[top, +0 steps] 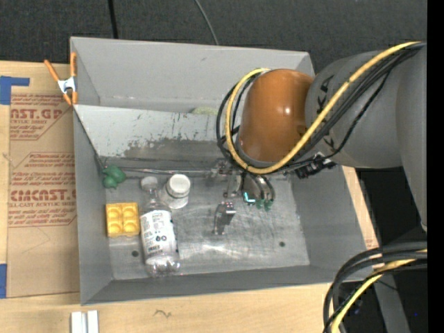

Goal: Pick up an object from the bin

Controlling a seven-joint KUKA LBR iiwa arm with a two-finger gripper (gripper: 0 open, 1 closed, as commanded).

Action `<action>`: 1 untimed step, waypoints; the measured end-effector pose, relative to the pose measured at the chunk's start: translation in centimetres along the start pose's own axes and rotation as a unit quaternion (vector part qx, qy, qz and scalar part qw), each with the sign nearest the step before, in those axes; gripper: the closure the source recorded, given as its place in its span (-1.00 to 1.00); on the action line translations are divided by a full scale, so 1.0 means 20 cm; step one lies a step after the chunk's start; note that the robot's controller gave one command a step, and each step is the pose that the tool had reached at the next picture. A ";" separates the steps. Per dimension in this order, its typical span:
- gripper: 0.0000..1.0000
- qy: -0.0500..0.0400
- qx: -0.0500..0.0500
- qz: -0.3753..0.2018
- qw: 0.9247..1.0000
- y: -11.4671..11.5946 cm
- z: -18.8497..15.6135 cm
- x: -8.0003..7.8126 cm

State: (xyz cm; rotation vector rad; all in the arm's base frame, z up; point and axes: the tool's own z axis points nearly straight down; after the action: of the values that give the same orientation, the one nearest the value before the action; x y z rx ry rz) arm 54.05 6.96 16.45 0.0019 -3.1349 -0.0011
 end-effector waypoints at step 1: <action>-1.00 -0.004 0.000 0.000 1.000 0.00 -0.02 -0.01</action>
Offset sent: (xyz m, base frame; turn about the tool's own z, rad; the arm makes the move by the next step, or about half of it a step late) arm 0.0079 0.1135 -0.0345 -0.0755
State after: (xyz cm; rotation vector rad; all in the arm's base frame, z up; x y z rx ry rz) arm 54.24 6.93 16.84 0.0005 -3.1424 -0.0018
